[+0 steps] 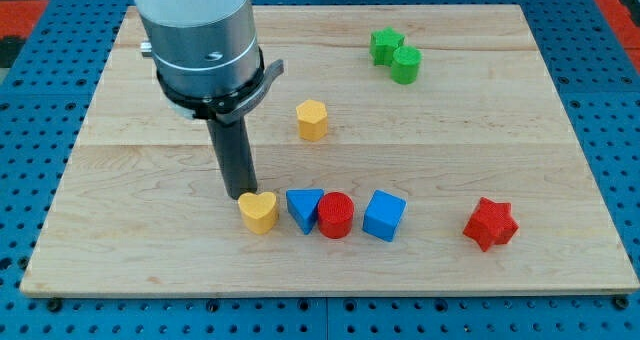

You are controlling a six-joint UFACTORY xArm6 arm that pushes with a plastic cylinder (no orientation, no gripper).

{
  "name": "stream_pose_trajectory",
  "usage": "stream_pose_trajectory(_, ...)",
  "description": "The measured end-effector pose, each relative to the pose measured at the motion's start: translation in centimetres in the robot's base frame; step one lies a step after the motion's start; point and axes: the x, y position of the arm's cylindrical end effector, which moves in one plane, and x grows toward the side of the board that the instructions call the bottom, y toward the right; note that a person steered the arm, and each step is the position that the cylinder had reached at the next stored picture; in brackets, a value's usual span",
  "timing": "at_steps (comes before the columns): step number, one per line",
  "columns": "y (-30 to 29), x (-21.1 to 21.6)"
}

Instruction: Place the yellow hexagon to the left of the yellow heart

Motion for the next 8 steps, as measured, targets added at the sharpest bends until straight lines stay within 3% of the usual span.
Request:
stream_pose_trajectory(1,1.7,-3.5)
stream_pose_trajectory(2,11.3,-5.4)
stream_pose_trajectory(3,17.3,-9.5)
stream_pose_trajectory(4,9.8,-12.1)
stream_pose_trajectory(6,-5.3,-5.7)
stream_pose_trajectory(7,-7.2,-9.5)
stream_pose_trajectory(8,-11.2,-6.3)
